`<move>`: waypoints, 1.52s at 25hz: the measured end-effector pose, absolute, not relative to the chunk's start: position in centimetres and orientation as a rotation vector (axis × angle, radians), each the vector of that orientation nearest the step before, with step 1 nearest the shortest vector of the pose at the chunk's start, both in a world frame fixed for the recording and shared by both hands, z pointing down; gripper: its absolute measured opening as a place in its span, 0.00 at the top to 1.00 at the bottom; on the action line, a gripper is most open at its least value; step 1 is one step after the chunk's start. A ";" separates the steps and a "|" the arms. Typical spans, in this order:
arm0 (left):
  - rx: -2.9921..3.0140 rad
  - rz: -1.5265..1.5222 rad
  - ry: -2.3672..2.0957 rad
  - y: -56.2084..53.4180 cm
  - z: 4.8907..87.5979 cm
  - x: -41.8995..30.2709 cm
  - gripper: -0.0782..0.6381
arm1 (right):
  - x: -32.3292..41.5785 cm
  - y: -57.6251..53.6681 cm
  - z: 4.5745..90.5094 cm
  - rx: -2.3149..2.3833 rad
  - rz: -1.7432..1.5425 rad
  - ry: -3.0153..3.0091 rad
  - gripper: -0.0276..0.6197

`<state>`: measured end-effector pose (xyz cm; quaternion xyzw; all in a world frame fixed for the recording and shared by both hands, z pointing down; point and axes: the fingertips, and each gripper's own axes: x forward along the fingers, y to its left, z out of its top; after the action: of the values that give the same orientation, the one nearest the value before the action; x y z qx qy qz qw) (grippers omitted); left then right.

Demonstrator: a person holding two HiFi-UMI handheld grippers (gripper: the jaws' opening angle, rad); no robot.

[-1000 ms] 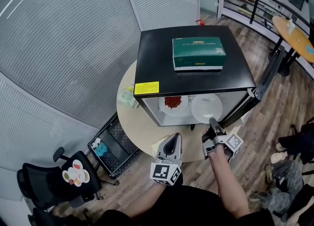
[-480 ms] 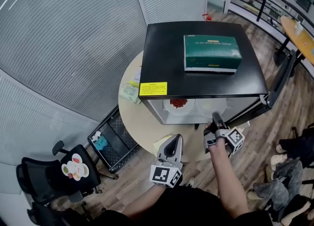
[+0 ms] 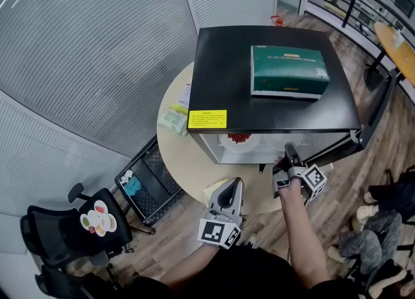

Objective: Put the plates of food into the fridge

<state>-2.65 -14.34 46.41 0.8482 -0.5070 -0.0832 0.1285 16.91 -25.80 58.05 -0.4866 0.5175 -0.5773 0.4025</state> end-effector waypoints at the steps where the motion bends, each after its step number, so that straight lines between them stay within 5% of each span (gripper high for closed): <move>1: 2.466 -0.239 -1.474 -14.3 46.5 -2.7 0.89 | 17.0 -25.9 57.9 -1.229 -1.444 1.313 0.93; 8: 2.455 -0.239 -1.482 -13.7 46.7 -3.1 0.89 | 17.3 -25.7 57.3 -1.215 -1.407 1.333 0.80; 19: 2.503 -0.218 -1.489 -11.3 45.7 -3.0 0.89 | 18.1 -19.3 56.2 -1.450 -1.255 1.614 0.77; 22: 2.499 -0.195 -1.486 -10.4 46.1 -3.2 0.89 | 17.0 -15.1 55.2 -1.662 -1.051 1.968 0.77; 26: 2.495 -0.173 -1.495 -8.1 46.2 -3.2 0.89 | 15.2 -9.9 52.6 -1.834 -0.672 2.314 0.94; 38: 2.463 -0.166 -1.555 0.9 44.7 -2.5 0.89 | 11.8 0.2 48.3 -1.767 -0.337 2.555 0.95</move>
<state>-2.53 0.94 44.71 0.8389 -0.5296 -0.0567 0.1120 11.82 0.24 48.29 -0.5654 0.8177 -0.1080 0.0085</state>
